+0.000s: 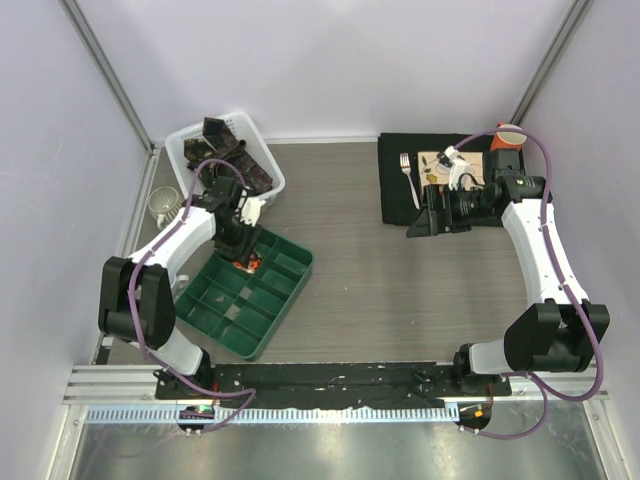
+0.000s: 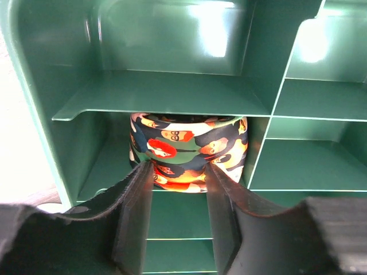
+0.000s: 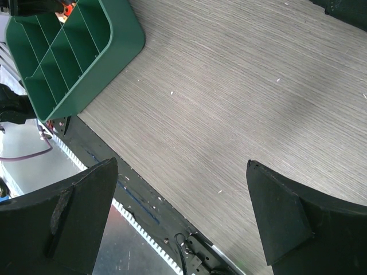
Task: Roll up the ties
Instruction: Place the tie in the storage box, then reset both arms
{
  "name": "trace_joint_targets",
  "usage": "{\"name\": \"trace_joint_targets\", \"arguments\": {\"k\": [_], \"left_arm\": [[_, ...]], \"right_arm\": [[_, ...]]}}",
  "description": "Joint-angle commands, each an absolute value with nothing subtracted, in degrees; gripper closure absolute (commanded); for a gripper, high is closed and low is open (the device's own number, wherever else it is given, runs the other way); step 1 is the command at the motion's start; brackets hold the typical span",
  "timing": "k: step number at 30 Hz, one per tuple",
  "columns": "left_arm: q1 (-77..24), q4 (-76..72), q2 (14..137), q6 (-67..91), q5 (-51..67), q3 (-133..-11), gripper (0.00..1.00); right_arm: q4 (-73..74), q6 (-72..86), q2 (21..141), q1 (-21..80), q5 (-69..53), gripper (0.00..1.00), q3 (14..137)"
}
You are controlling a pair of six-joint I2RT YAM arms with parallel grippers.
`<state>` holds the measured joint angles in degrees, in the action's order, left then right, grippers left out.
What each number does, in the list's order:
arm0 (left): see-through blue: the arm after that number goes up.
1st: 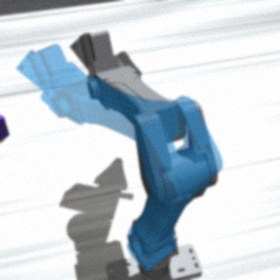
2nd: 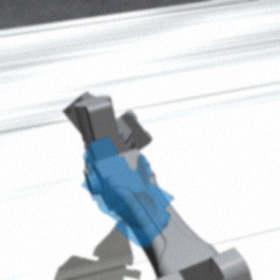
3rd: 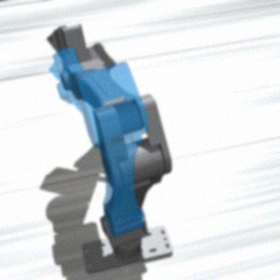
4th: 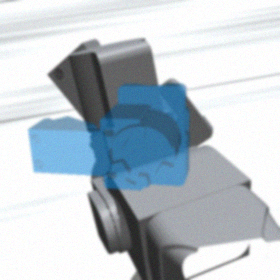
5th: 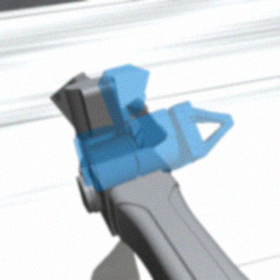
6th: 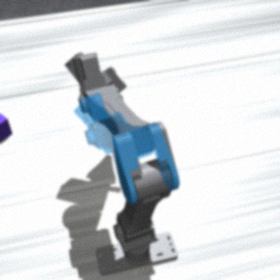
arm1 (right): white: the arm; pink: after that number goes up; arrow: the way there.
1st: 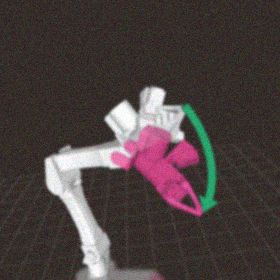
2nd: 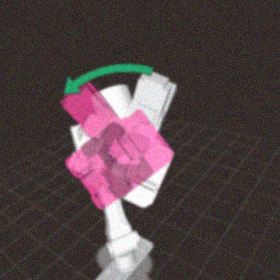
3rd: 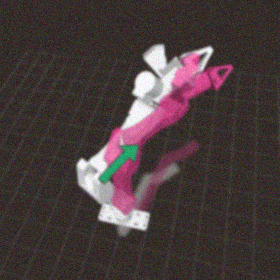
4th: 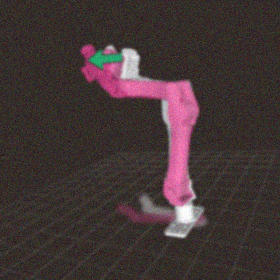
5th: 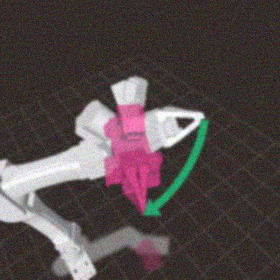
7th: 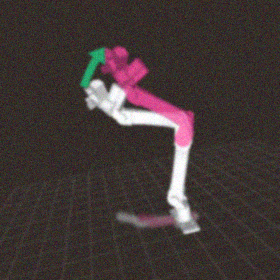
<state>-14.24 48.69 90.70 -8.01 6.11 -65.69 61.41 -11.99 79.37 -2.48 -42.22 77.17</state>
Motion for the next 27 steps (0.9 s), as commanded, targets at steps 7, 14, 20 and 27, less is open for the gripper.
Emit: {"name": "trace_joint_targets", "arguments": {"k": [7, 14, 20, 27], "left_arm": [[-14.3, 57.5, 86.1, -9.3, 6.4, -80.0, 0.22], [-14.3, 63.4, 83.0, -8.8, 8.1, -90.2, 0.0], [-12.3, 65.2, 80.7, -4.7, 11.4, -96.6, 0.0], [-10.5, 65.6, 74.6, -1.1, 7.2, -89.4, 0.0]], "right_arm": [[61.7, -14.1, 77.8, -2.5, -41.1, 0.0, 79.5], [61.3, -15.0, 78.2, -2.6, -36.7, 0.0, 82.0], [61.2, -15.2, 77.9, -3.1, -32.6, 0.01, 82.3], [59.7, -15.9, 74.9, -3.3, -31.6, 0.0, 72.4]]}}
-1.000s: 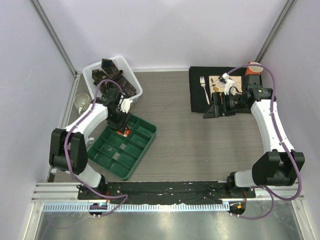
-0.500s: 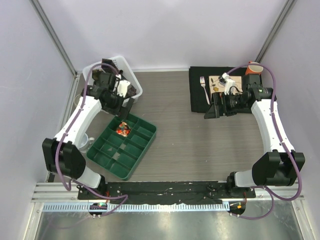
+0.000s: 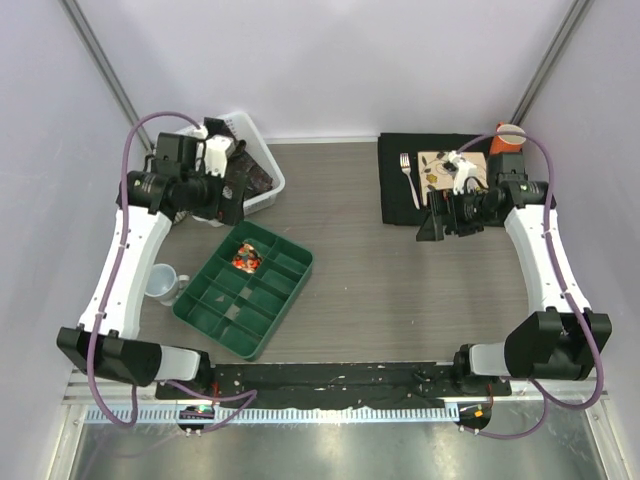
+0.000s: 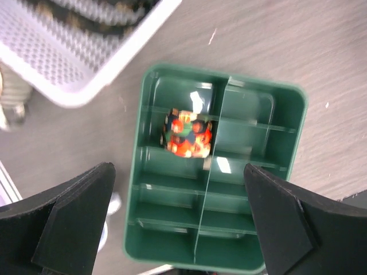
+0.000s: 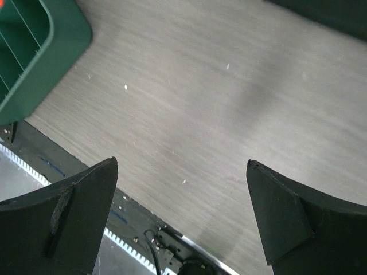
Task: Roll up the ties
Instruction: Reset both arms
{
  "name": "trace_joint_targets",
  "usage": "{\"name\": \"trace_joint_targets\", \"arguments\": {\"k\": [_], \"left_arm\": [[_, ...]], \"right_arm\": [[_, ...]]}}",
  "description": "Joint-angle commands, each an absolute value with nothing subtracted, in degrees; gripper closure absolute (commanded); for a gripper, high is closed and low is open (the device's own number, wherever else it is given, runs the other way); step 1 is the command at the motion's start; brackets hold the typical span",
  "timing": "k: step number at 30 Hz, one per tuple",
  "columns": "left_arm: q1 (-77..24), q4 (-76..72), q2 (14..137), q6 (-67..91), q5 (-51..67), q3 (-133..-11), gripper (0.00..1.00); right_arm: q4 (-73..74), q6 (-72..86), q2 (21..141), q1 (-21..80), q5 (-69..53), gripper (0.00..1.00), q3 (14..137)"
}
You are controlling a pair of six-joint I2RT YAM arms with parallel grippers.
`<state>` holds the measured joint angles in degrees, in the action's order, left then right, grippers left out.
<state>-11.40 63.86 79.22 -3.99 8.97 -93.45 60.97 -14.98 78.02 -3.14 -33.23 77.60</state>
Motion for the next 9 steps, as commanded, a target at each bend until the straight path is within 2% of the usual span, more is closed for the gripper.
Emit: {"name": "trace_joint_targets", "arguments": {"k": [1, 6, 9], "left_arm": [[-10.4, 65.5, 73.6, -1.1, 6.7, -85.7, 0.0], [-9.7, 64.4, 65.5, -1.1, 5.5, -74.7, 0.0], [-8.5, 64.9, 63.6, -0.8, 5.8, -73.6, 0.0]], "right_arm": [[59.2, -15.7, 74.1, -3.3, -31.6, 0.0, 71.1], [57.1, -15.0, 70.3, -3.3, -30.5, 0.01, 64.2], [55.6, -14.1, 68.4, -3.3, -30.1, 0.0, 63.0]]}}
